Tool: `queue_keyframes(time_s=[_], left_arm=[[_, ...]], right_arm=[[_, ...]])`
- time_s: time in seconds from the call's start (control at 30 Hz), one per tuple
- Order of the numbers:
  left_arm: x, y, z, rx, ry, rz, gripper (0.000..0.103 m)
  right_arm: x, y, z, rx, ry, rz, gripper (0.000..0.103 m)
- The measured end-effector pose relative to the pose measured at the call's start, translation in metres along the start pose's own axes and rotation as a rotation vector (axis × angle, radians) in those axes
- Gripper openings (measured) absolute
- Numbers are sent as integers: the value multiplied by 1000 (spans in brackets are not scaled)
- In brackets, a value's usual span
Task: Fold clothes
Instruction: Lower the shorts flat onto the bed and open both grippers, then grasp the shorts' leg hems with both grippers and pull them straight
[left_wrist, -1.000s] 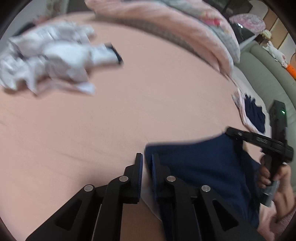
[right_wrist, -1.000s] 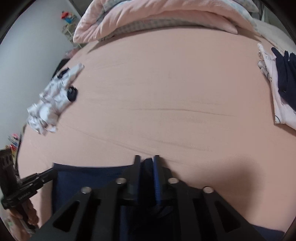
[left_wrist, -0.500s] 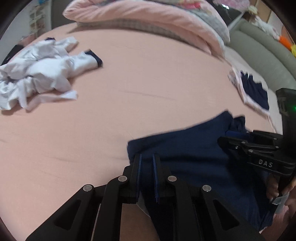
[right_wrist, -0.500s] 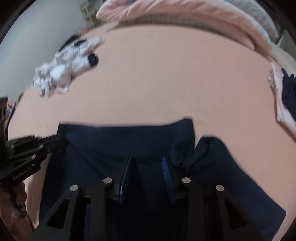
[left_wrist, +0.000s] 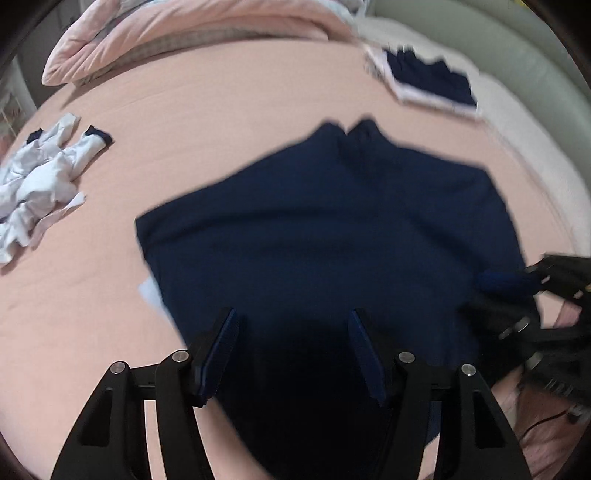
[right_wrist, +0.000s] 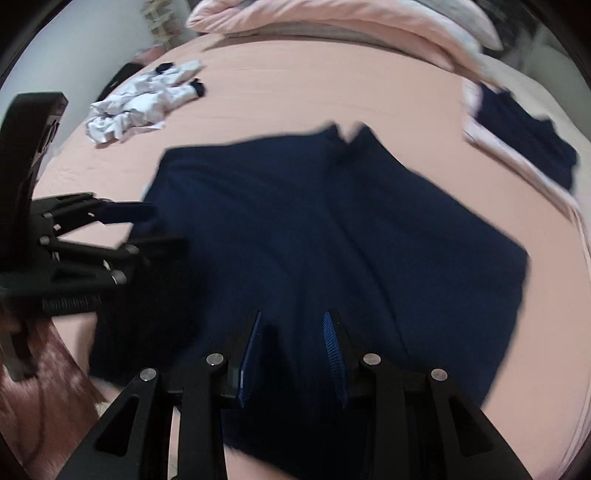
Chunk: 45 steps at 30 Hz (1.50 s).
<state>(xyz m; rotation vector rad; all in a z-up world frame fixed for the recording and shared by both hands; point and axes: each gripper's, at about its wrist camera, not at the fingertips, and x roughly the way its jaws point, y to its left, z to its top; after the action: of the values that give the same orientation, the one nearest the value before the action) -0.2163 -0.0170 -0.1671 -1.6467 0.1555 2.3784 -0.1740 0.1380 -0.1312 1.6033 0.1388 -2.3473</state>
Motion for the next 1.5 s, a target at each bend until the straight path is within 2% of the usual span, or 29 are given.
queue_keyframes(time_s=[0.1,0.17,0.2,0.23,0.3,0.4,0.5,0.63,0.77,0.8,0.87,0.97,1.13,1.23,1.33,1.43,1.47,1.5], left_arm=[[-3,1,-22,3,22,47,59],[-18,2,-36,-18,-50,132,59],[-28,3,-43,-40,-90,150,59],[-35,4,-49,-65,-105,125,59],[-32,1,-59,-95,-58,72,59],[-12,-10,-75,-63,27,126,59],[-14,-10,-85,-80,19,165,59],[-32,1,-94,-182,-16,150,59],[-31,10,-107,-328,-33,-14,59],[-28,10,-110,-358,-27,-40,58],[-25,10,-116,-391,-36,-43,53],[-26,2,-121,-379,-51,16,38],[-31,-8,-119,-329,-46,72,37],[-34,-5,-126,-356,-45,47,37],[-37,-3,-133,-397,-59,-5,37],[-41,0,-135,-437,-85,-65,36],[-42,0,-136,-446,-94,-81,33],[-42,0,-135,-448,-90,-94,23]], right_arm=[[-5,-21,-32,36,32,-22,33],[-2,-20,-45,32,46,-14,33],[-4,-18,-50,27,37,-19,33],[-7,-17,-54,21,27,-23,33],[-11,-19,-61,42,13,-8,33],[-12,-20,-69,46,13,3,33],[-17,-24,-77,49,8,19,34],[-38,-43,-97,141,-39,68,36],[-56,-74,-112,310,-125,45,36],[-56,-80,-114,346,-129,36,36],[-52,-88,-116,399,-120,29,36],[-47,-86,-122,388,-94,47,36],[-41,-71,-129,269,-84,-3,36],[-46,-72,-132,274,-82,19,36],[-46,-78,-140,324,-86,143,36],[-50,-77,-139,346,-127,171,36],[-50,-77,-136,354,-151,177,36],[-50,-78,-132,368,-170,190,36]])
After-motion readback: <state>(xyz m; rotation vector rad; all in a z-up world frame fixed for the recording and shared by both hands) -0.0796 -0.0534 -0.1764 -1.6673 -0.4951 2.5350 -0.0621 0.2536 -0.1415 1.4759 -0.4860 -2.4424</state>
